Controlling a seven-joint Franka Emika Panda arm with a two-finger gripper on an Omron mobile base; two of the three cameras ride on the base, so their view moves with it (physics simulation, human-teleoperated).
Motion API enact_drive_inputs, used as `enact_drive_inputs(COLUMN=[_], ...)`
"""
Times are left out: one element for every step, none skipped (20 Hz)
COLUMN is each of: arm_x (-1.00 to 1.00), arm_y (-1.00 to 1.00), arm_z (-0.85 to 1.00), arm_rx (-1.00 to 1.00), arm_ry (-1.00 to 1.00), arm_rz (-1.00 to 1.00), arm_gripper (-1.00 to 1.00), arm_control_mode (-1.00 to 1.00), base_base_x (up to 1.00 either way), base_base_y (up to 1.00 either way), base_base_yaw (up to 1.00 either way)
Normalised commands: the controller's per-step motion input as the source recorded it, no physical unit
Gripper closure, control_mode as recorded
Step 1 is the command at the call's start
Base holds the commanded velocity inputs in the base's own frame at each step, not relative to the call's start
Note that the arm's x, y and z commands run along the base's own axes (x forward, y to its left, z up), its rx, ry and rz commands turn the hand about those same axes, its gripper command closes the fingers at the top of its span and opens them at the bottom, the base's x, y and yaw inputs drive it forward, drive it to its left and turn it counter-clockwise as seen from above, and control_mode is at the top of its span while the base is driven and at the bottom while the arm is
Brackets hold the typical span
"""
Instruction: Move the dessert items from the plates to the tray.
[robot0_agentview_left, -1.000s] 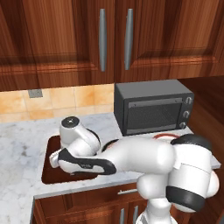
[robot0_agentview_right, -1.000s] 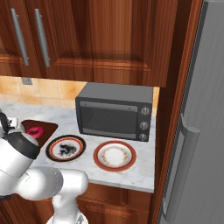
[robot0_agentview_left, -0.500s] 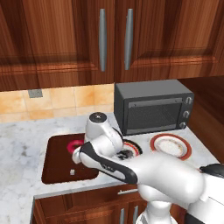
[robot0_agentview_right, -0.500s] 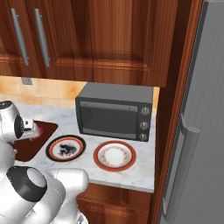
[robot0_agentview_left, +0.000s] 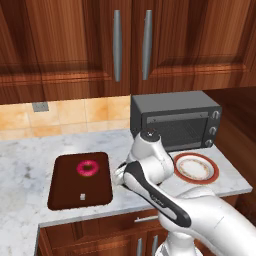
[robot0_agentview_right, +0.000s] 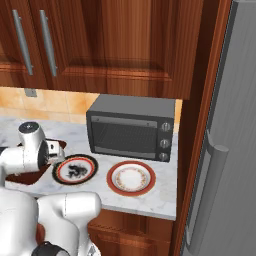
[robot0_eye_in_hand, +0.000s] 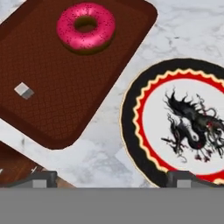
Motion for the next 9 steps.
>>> enact_drive_inputs(arm_x=[0.00,0.00,0.00,0.00,0.00,0.00,-0.10,-0.17,-0.21], arm_y=[-0.56,-0.59,-0.60,-0.64,-0.63,-0.60,-0.54,-0.55,-0.54], arm_z=[0.01,0.03,0.02,0.01,0.01,0.06,0.19,0.26,0.29], arm_rx=[0.01,0.00,0.00,0.00,0.00,0.00,0.00,0.00,0.00], arm_ry=[0.00,0.00,0.00,0.00,0.00,0.00,0.00,0.00,0.00], arm_rz=[-0.01,-0.02,-0.03,-0.03,-0.03,-0.03,-0.01,0.00,0.00], arm_gripper=[-1.00,-1.00,-1.00,-1.00,-1.00,-1.00,-1.00,-1.00,-1.00], arm_control_mode=[-1.00,-1.00,-1.00,-1.00,-1.00,-1.00,-1.00,-1.00,-1.00], base_base_x=[0.00,0.00,0.00,0.00,0.00,0.00,0.00,0.00,0.00], base_base_y=[0.00,0.00,0.00,0.00,0.00,0.00,0.00,0.00,0.00], base_base_yaw=[0.00,0.00,0.00,0.00,0.00,0.00,0.00,0.00,0.00])
